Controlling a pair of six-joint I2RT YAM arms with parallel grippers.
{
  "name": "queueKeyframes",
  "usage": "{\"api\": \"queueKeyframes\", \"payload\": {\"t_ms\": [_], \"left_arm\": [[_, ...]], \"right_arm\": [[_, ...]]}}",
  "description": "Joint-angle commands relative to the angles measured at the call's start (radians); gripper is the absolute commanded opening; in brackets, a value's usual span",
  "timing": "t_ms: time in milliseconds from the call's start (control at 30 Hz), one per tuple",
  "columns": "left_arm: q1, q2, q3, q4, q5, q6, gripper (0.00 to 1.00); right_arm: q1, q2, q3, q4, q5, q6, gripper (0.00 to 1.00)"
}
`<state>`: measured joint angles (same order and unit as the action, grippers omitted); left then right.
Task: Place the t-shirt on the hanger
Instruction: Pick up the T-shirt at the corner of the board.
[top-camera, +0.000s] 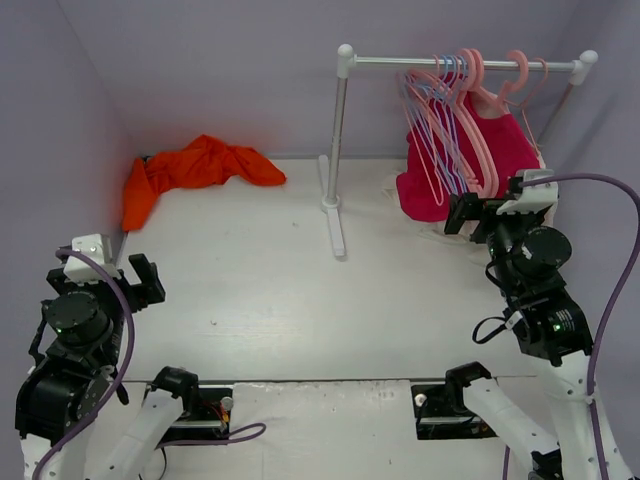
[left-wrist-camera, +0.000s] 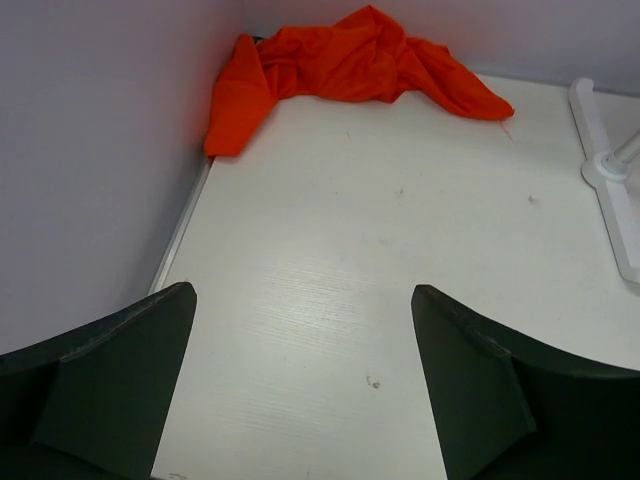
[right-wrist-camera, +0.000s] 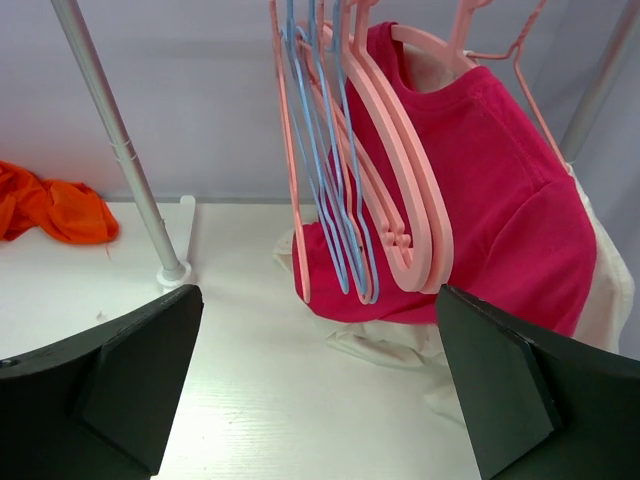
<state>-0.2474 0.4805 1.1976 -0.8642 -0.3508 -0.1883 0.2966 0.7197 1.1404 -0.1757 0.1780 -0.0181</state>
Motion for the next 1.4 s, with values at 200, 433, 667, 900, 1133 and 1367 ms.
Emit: {"api": "queueKeyframes", "payload": {"t_ms": [200,433,667,900,1133,1367], "left_arm": [[0.007,0.251,-0.017,0.037,0.005,-0.189,0.85],[0.017,0.676,0.105,0.288,-0.039,-0.250,0.85],[0.120,1.174,0.397,0.567,-0.027,-0.291,0.85],[0.164,1.609,0.697,0.712,-0.019,-0.220,0.85],[0.172,1.872,0.873,0.763,-0.045,-0.214,0.85],[0.178,2.047,1.057,0.754,-0.038,-0.272,0.85]], "right_arm": [[0.008,0.093,0.037,0.097,-0.060,0.040,1.00],[0.008,0.119,0.025,0.098,-0.110,0.074,1.00],[0.010,0.108,-0.008,0.099,-0.199,0.067,1.00],[0.010,0.096,-0.039,0.098,-0.285,0.101,1.00],[0.010,0.099,-0.075,0.097,-0.378,0.149,1.00],[0.010,0.080,-0.109,0.097,-0.426,0.220,1.00]]}}
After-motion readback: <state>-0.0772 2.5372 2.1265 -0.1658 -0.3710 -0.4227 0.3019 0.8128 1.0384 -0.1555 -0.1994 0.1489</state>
